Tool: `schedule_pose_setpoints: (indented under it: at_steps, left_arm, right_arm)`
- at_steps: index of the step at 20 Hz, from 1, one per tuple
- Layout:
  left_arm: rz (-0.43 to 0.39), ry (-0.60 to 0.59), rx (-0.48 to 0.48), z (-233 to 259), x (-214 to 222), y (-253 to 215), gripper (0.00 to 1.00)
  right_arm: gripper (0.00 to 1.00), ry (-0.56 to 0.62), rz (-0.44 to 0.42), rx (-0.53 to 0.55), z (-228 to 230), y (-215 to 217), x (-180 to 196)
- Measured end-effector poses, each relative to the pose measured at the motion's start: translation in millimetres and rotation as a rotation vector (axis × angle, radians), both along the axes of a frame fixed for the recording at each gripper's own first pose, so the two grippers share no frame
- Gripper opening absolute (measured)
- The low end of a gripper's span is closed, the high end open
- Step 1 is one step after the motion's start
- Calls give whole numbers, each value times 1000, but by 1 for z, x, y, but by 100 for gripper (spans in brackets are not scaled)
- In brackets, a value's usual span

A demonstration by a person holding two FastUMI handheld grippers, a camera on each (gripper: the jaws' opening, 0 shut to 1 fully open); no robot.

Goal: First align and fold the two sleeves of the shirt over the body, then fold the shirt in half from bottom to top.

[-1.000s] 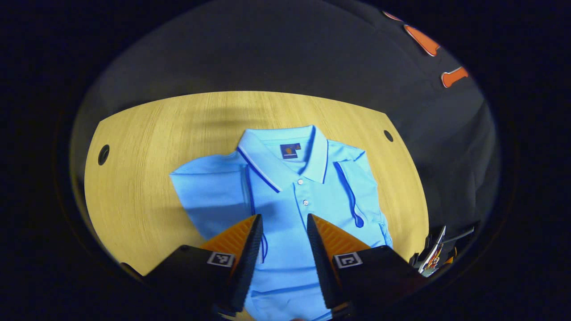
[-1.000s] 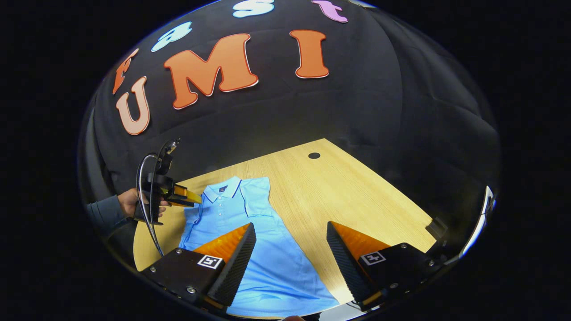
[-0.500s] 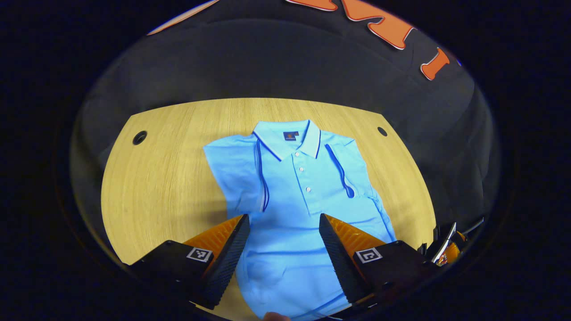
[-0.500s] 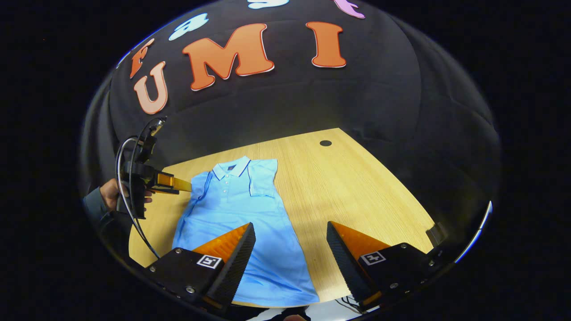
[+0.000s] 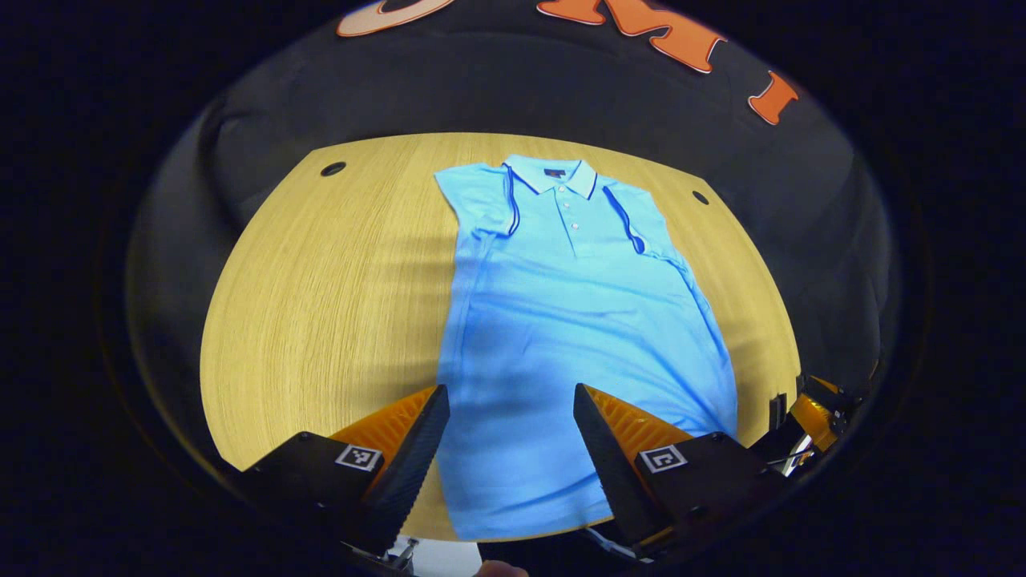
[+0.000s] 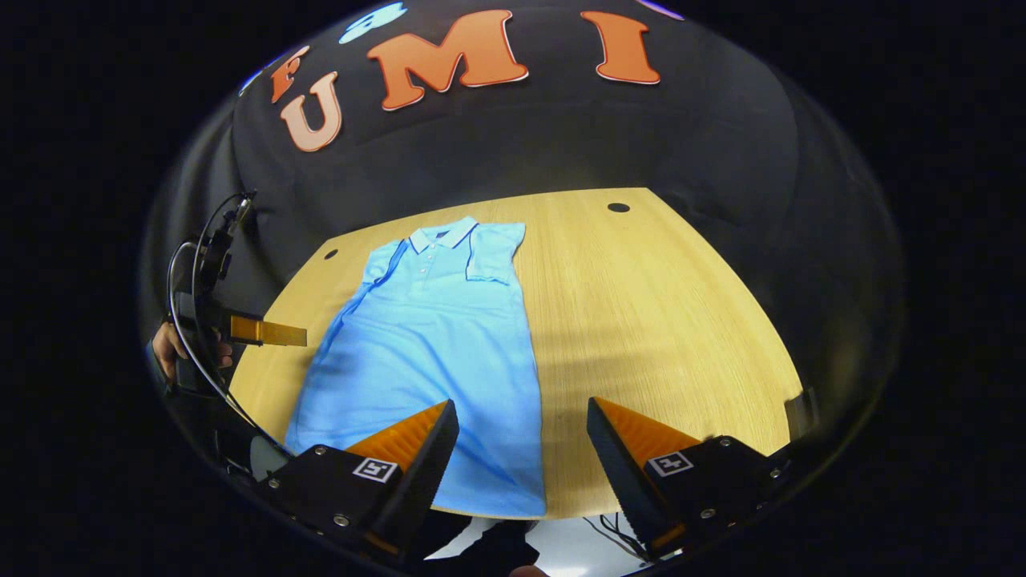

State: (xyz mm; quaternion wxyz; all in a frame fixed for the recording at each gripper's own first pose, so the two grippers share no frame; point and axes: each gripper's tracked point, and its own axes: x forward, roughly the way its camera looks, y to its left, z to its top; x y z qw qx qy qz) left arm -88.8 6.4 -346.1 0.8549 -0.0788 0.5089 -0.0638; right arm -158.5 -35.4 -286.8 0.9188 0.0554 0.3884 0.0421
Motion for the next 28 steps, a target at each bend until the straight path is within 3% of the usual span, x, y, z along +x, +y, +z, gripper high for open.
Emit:
schedule_pose_setpoints:
  at_steps: [5, 11, 20, 28]
  left_arm:
    - [24, 45, 73, -26, -64, 10, 100]
    - [63, 98, 17, -45, -123, 2, 100]
    - [10, 121, 71, -72, -160, 3, 100]
    - [-38, 75, 128, -84, -158, 10, 100]
  right_arm:
    - [97, 50, 66, 3, -24, 5, -22]
    - [98, 120, 104, -13, -53, 8, -47]
    - [97, 202, 136, -36, -90, 21, -66]
    - [94, 227, 112, -80, -106, 20, -65]
